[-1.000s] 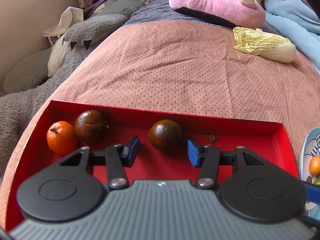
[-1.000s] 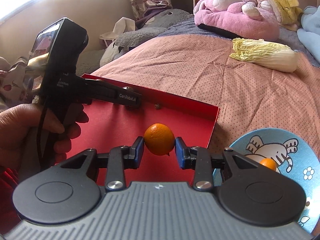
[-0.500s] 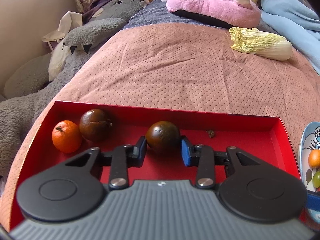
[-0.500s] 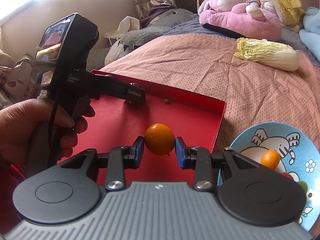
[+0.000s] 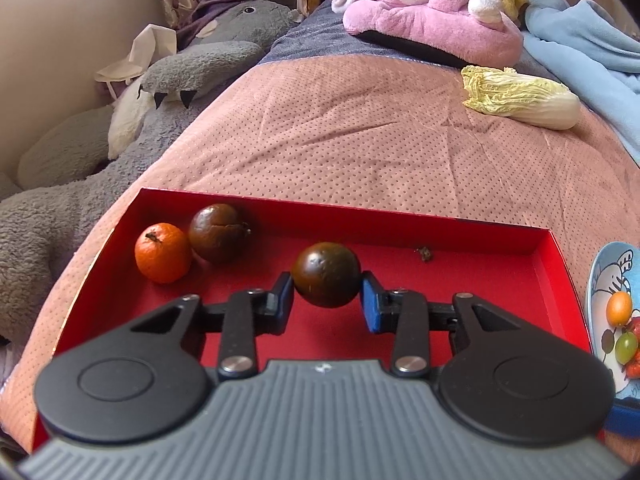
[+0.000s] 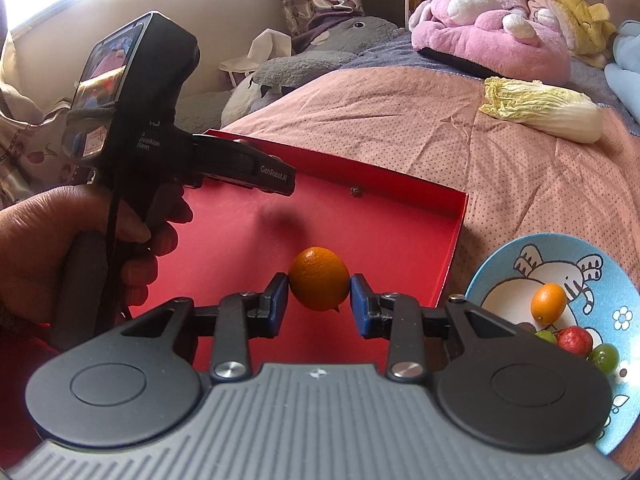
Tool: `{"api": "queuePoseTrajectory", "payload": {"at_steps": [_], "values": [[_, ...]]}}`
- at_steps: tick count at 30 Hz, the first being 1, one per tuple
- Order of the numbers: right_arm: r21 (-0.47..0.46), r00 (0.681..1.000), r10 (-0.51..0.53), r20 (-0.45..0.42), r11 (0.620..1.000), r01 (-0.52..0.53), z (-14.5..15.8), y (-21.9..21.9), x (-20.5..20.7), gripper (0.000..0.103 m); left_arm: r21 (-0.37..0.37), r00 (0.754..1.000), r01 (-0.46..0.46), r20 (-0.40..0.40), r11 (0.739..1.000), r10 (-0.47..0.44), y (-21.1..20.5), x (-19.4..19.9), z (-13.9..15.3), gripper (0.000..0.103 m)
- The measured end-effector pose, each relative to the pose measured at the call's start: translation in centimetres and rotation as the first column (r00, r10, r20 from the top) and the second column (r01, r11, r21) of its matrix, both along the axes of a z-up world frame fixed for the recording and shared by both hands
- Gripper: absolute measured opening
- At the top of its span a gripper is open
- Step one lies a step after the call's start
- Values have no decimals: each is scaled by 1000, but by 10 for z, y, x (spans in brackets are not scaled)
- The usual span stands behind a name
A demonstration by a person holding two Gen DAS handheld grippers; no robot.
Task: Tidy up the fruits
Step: 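Carry the tangerine and dark tomato in both grippers over the blue plate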
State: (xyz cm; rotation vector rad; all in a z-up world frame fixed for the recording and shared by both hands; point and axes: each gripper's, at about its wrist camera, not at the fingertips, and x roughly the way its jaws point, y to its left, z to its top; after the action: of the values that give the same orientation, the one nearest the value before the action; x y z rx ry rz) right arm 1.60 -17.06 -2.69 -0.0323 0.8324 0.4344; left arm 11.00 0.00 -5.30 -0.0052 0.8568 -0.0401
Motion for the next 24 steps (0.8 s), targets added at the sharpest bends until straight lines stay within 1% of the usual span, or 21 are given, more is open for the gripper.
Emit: {"api": "queuePoseTrajectory", "payload": {"at_steps": [10, 24], "values": [[20, 1000, 11, 4, 1000, -11, 0, -3, -5, 39, 2, 1000, -13, 2, 1000, 13, 1, -6, 1, 39], [53, 1000, 1, 16, 999, -2, 6, -16, -10, 39, 29, 1000, -8, -3, 1000, 9, -4, -5, -4, 39]]}}
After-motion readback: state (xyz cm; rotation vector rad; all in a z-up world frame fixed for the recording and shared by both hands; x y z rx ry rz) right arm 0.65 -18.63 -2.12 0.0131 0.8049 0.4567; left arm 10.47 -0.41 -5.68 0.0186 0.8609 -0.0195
